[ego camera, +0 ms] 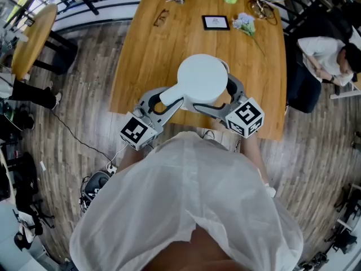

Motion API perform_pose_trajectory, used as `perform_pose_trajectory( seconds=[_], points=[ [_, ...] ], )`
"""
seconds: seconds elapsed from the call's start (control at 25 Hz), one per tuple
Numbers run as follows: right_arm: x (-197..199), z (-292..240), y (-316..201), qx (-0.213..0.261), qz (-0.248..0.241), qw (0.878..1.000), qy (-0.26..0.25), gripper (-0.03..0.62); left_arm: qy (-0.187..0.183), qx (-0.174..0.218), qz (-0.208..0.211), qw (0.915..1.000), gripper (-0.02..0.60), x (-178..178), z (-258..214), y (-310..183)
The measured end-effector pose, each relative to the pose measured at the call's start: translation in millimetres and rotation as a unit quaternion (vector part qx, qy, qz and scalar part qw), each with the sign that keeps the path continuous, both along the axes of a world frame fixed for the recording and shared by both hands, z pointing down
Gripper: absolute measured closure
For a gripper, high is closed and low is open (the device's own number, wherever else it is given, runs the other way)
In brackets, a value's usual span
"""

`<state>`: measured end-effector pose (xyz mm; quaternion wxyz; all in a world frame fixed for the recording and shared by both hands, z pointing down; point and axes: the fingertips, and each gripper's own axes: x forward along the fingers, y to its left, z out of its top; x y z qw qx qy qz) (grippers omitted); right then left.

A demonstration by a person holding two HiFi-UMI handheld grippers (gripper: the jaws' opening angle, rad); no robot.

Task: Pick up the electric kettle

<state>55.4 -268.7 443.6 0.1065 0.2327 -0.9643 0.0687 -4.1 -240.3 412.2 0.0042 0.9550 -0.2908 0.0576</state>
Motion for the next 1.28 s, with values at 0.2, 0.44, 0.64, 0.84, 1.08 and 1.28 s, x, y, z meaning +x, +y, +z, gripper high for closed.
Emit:
perform_pose_trajectory(
  seconds=[0.2,0.44,0.64,0.84,1.08,1.28],
  points=[
    [14.2,-29.5,10.6,0.016,0.022,0.999,-0.02,0.042,0.011,0.01,0.02,0.9997,0.453,16.2,-30.5,10.6],
    [29.0,-49.1,22.0,0.028,0.045,0.998,-0.038,0.037,0.011,0.019,0.037,0.9991,0.453,31.1,-50.2,21.9],
    [33.5,-56.6,22.7,0.039,0.055,0.997,-0.043,0.036,0.024,0.02,0.042,0.9986,0.454,35.2,-55.8,23.1],
    [34.0,-58.9,23.6,0.041,0.053,0.997,-0.045,0.036,0.024,0.019,0.041,0.9987,0.454,35.8,-58.1,24.3],
    [34.3,-62.0,24.5,0.054,0.049,0.996,-0.044,0.036,0.027,0.02,0.036,0.9988,0.454,36.2,-59.7,25.8],
    [31.5,-60.9,26.1,0.056,0.049,0.996,-0.045,0.036,0.029,0.02,0.033,0.9988,0.454,33.5,-58.7,27.5]
  ],
)
